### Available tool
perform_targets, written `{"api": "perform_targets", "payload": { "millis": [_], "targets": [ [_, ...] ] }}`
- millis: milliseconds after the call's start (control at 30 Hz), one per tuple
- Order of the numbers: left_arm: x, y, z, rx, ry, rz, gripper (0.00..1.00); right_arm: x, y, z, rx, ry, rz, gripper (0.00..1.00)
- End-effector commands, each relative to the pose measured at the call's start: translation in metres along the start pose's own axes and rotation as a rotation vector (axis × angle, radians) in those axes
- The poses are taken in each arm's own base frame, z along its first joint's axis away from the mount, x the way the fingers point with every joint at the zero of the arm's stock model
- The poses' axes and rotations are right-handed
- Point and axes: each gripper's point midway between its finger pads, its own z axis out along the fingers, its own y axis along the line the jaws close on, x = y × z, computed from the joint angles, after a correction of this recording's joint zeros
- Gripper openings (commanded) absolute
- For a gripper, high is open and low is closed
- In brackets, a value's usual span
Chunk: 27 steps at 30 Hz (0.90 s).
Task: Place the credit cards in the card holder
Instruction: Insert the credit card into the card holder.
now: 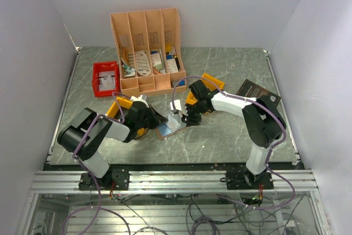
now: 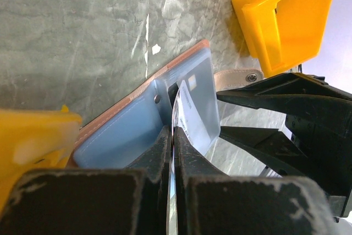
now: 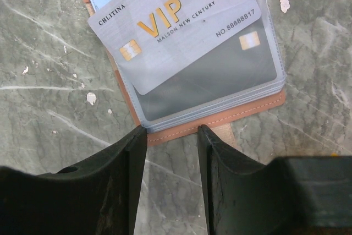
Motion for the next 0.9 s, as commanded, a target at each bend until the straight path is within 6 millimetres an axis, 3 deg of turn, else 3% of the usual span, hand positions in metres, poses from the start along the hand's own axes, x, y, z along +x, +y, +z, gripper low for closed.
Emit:
{"api": "perform_targets", "payload": {
  "millis": [0, 400, 867],
  "targets": [
    [0.022, 0.019, 0.000, -0.060, 0.095, 0.027, 0.07, 0.005, 0.009, 0.020, -0.035, 0.018, -0.023, 0.41],
    [0.020, 0.022, 0.004, -0.077, 0.105, 0.046, 0.08, -0.004, 0.009, 0.018, -0.040, -0.009, -0.016, 0.41],
    [0.020, 0.024, 0.006, -0.082, 0.112, 0.046, 0.18, -0.034, -0.003, -0.016, 0.040, -0.096, -0.027, 0.52]
  ]
}}
